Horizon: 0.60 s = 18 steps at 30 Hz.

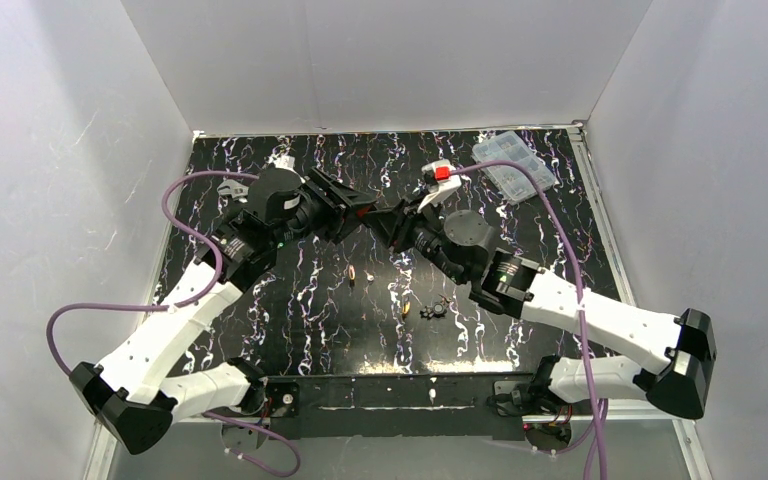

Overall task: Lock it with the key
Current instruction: Lock the lock.

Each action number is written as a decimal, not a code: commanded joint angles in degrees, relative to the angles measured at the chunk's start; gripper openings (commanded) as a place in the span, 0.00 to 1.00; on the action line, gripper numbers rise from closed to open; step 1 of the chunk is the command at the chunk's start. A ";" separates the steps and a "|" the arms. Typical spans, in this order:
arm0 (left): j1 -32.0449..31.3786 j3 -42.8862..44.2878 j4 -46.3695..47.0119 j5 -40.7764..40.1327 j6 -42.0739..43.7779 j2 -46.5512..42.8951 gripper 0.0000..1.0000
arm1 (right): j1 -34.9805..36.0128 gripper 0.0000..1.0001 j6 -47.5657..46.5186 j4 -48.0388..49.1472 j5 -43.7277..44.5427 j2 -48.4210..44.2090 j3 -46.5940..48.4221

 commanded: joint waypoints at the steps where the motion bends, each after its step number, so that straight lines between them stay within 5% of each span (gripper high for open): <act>1: -0.53 -0.21 4.28 8.04 5.35 -3.39 0.55 | 0.21 0.01 1.49 0.57 1.45 -3.47 0.13; 7: -0.45 2.43 -0.23 12.82 19.56 -3.62 0.77 | -0.86 0.01 3.26 -5.15 -2.17 -10.08 -1.58; 11: -0.45 6.03 -5.46 15.15 34.09 -4.58 0.78 | -4.54 0.01 5.55 -9.48 -10.60 -15.38 -3.15; 18: -0.45 9.95 -10.56 26.58 58.63 -6.71 0.73 | -17.96 0.01 13.03 -10.20 -41.38 -22.27 -5.23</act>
